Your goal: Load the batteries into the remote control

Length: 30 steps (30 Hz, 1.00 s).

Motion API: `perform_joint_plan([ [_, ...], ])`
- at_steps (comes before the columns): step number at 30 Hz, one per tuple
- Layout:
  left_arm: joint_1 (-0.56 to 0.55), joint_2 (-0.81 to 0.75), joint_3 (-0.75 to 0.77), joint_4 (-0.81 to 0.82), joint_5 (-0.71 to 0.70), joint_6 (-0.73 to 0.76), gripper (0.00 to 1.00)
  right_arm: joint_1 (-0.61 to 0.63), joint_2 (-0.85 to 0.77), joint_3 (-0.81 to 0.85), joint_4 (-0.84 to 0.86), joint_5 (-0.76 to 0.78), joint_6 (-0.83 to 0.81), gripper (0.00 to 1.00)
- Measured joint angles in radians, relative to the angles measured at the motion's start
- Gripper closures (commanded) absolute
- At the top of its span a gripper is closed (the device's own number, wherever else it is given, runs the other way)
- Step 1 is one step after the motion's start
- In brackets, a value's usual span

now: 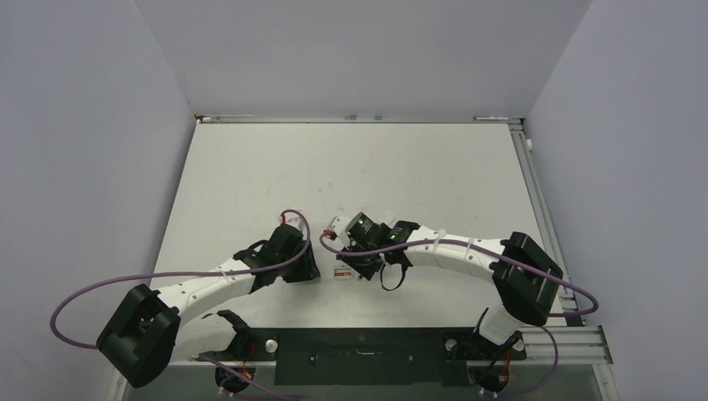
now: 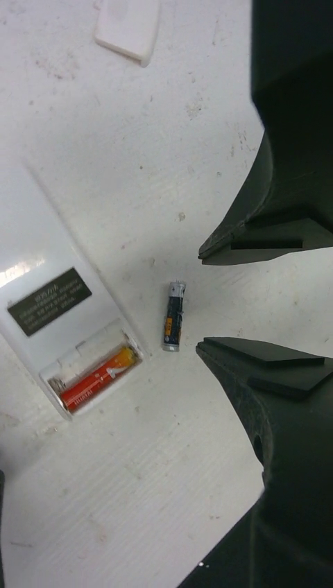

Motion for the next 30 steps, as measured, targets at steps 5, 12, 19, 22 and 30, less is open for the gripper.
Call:
perform_joint_plan([
  [5, 0.000, -0.018, -0.022, 0.005, 0.017, 0.000, 0.62, 0.019, -0.025, -0.010, -0.007, -0.061, -0.148, 0.57],
  [12, 0.001, -0.048, -0.034, 0.010, 0.030, 0.003, 0.61, 0.024, -0.060, -0.021, -0.021, -0.095, -0.364, 0.60],
  [19, 0.001, -0.105, -0.051, 0.017, 0.061, 0.004, 0.59, 0.016, -0.060, -0.044, -0.031, -0.136, -0.567, 0.62],
  [22, 0.001, -0.133, -0.063, 0.024, 0.072, 0.003, 0.58, 0.002, -0.060, -0.064, -0.027, -0.163, -0.642, 0.64],
  [30, 0.002, -0.148, -0.076, 0.040, 0.095, 0.001, 0.57, -0.017, -0.035, -0.066, -0.025, -0.197, -0.777, 0.65],
])
